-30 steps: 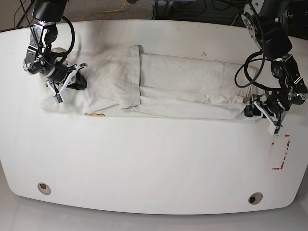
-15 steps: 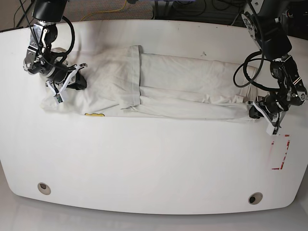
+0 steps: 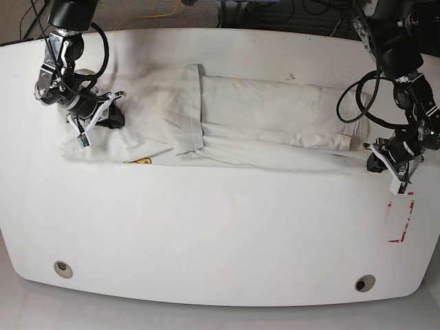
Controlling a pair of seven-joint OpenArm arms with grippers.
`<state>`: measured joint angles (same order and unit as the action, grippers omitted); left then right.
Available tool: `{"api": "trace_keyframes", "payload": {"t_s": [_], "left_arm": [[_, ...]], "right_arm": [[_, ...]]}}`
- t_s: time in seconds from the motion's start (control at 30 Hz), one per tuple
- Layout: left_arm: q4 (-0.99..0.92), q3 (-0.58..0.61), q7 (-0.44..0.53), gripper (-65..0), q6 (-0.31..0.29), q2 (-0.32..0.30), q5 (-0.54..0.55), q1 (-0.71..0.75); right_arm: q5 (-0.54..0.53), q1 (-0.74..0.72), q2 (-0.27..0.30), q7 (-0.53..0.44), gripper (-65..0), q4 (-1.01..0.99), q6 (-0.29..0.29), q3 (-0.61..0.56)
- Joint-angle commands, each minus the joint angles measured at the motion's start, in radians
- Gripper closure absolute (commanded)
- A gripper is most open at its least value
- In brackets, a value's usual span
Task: Layout the t-shirt on the table in an organized manner, then fold the t-shirt properly
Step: 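Lower the left gripper onto the shirt's opposite side edge and pinch it, then fold the pinched side edge inward with the left gripper toward the right gripper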
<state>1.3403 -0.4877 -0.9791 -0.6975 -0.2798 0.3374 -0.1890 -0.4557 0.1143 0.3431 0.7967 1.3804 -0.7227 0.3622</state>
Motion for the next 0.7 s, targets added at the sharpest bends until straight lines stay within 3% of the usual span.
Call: {"api": "trace_keyframes", "payload": {"t_s": [0.0,0.67], "left_arm": [[0.061,-0.003,0.010,-1.8,-0.001,-0.019,0.006,0.006],[0.302,-0.006,0.009,-1.8,-0.001,-0.019,0.006,0.161]], "right_arm": [[0.093,0.014,0.001,0.108,-5.1,-0.011,0.025,-0.005],[0.094,0.014,-0.017,0.108,-5.1,-0.011,0.025,-0.010]]}}
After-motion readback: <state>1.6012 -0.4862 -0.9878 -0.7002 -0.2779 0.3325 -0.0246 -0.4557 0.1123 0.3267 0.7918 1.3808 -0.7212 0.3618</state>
